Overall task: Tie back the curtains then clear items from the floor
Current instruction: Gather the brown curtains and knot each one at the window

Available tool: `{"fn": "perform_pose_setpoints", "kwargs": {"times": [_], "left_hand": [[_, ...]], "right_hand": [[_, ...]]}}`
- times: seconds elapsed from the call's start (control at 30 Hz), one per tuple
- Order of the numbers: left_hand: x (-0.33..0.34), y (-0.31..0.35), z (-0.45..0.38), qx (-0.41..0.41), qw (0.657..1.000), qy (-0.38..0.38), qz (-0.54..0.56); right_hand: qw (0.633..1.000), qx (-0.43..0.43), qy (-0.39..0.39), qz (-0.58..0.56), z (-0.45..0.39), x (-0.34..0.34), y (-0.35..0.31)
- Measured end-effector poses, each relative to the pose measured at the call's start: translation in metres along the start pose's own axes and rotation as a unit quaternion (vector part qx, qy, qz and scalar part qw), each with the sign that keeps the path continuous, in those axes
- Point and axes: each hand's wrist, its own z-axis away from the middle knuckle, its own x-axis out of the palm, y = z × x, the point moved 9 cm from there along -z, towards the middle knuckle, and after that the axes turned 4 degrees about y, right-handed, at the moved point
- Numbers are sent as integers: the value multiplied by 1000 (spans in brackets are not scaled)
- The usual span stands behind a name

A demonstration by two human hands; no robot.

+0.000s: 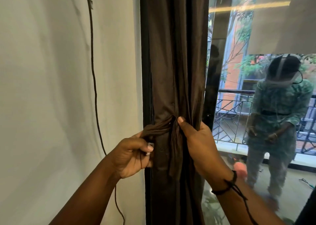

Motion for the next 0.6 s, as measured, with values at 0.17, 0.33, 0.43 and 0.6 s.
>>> {"fn": "perform_pose_setpoints", "kwargs": {"times": [0.17, 0.33, 0.43, 0.6], "left_hand": [[-9, 14, -4, 26, 997, -2, -77], [-47, 34, -22, 79, 992, 84, -49], [-71, 46, -37, 115, 986, 97, -65], [-91, 36, -66, 42, 995, 71, 61]], "right_hand": [[986, -117, 79, 85, 5, 10, -9], [907, -366, 160, 130, 36, 32, -27], [818, -495, 117, 270, 50, 73, -20], [817, -437, 67, 370, 23, 111, 3]]}}
